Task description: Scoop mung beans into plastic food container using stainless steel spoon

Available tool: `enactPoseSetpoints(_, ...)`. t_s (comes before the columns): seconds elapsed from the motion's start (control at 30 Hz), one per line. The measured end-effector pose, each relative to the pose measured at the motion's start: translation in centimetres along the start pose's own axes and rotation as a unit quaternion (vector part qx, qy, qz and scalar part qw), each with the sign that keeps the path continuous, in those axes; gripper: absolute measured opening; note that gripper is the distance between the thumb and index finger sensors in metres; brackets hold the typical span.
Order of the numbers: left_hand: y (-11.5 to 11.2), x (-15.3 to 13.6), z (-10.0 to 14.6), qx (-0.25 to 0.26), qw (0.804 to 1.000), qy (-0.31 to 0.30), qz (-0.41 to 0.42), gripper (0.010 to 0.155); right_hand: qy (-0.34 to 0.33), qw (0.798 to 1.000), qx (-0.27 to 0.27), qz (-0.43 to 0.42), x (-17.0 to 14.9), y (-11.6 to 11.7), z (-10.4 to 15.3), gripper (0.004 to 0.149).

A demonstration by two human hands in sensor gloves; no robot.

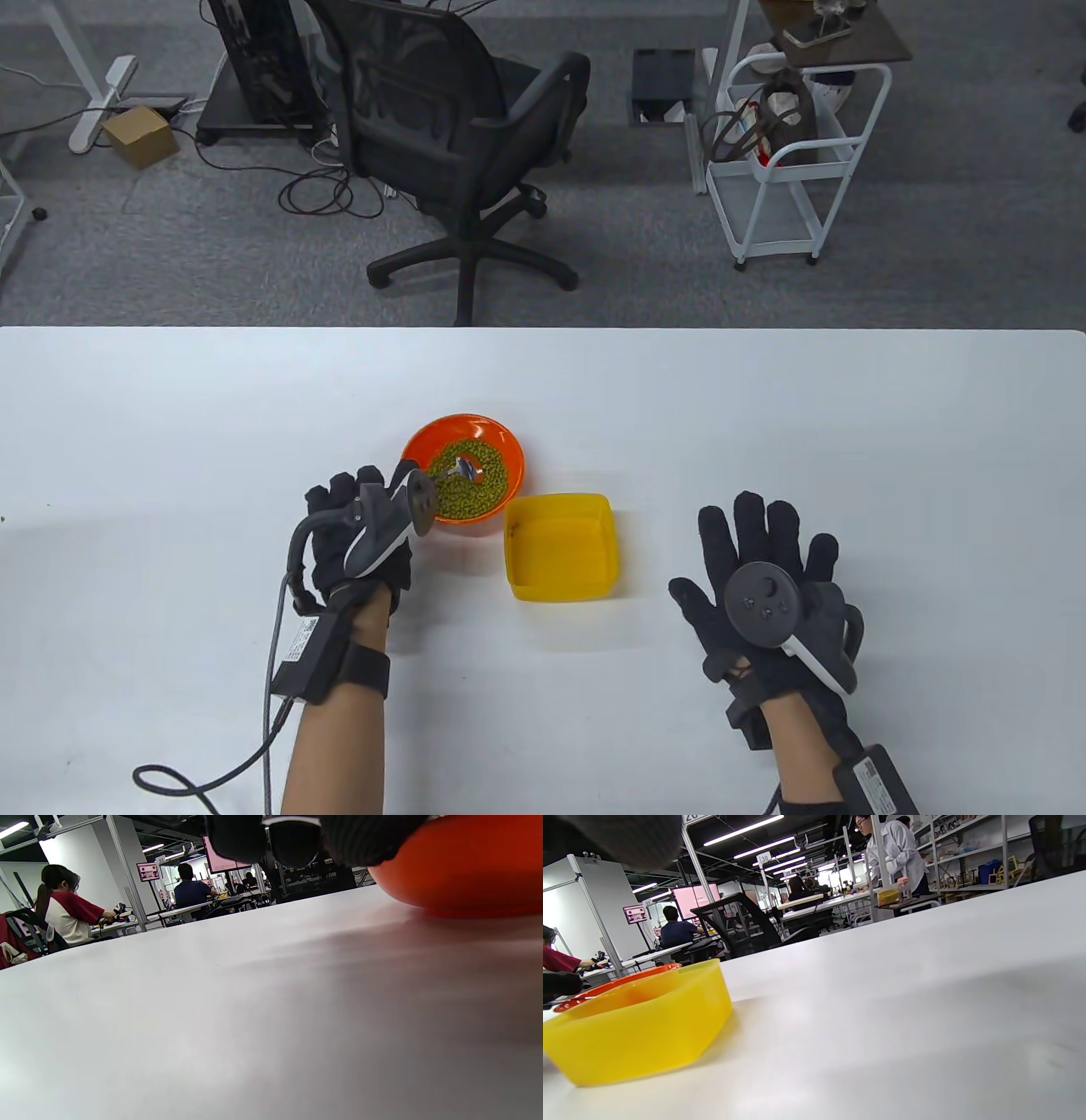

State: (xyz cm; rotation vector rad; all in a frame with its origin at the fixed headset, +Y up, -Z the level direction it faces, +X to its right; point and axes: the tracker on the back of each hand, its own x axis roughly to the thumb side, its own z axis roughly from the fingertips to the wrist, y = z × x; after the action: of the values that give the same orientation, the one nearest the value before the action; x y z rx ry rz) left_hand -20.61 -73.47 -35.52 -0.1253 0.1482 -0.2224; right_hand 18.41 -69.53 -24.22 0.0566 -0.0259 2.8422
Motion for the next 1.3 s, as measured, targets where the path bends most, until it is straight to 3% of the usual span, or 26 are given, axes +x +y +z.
enactPoseSetpoints(0.3, 0.2, 0.1, 0.8, 0.000, 1.000, -0.028, 0.004, 0.059, -0.006, 1.000, 0.002, 0.006, 0.2, 0.1, 0.0, 0.081)
enactPoseSetpoints(0.43, 0.3, 0.5, 1.5, 0.036, 0.999, -0.035, 0.022, 0.055, -0.007, 1.000, 0.002, 0.006, 0.2, 0.2, -0.1, 0.081)
enactPoseSetpoints(0.63, 0.8, 0.1, 3.4, 0.114, 0.991, 0.015, 0.065, 0.052, -0.010, 1.000, 0.003, 0.004, 0.2, 0.2, 0.0, 0.081)
enactPoseSetpoints(0.77, 0.3, -0.5, 3.9, 0.133, 0.990, 0.029, 0.043, 0.053, -0.012, 1.000, 0.001, 0.005, 0.3, 0.2, 0.0, 0.081)
enactPoseSetpoints(0.93, -0.2, -0.5, 3.5, 0.113, 0.992, 0.022, 0.048, 0.055, -0.010, 1.000, 0.002, 0.008, 0.3, 0.3, 0.0, 0.081)
enactPoseSetpoints(1.1, -0.4, 0.2, 3.2, 0.055, 0.994, 0.012, 0.096, 0.053, -0.006, 1.000, 0.003, 0.006, 0.2, 0.3, 0.0, 0.080)
enactPoseSetpoints(1.3, 0.2, 0.3, 3.4, -0.041, 0.950, 0.010, 0.309, 0.049, -0.009, 1.000, 0.004, 0.014, 0.5, 0.4, 0.0, 0.079)
